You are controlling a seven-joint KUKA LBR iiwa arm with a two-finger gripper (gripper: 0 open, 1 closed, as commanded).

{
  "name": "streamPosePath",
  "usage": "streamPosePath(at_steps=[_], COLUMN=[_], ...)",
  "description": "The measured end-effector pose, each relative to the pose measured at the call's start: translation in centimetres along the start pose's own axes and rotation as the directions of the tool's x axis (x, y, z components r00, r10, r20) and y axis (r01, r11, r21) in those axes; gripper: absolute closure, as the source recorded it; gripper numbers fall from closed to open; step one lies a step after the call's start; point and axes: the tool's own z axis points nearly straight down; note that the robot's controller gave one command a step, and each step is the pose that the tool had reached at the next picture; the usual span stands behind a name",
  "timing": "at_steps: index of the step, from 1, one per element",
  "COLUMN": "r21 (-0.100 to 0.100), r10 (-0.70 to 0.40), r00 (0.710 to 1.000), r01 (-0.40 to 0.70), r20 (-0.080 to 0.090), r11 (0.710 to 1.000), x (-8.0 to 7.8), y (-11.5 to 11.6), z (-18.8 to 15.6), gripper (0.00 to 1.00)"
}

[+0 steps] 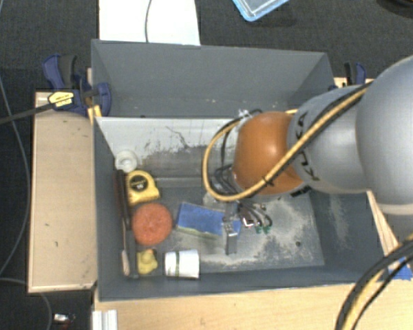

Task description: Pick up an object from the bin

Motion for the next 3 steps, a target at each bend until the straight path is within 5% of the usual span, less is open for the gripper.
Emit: streamPosePath(at_steps=[1, 3], r21=[0.0, 0.0], r10=[0.028, 0.027], r00=[1.0, 1.0], r01=[-0.028, -0.027], r20=[-0.008, -0.008], r11=[1.0, 1.0], x=[0.45, 0.45], y=[2.3, 2.3], z=[0.58, 0.58], gripper=[1.0, 1.0])
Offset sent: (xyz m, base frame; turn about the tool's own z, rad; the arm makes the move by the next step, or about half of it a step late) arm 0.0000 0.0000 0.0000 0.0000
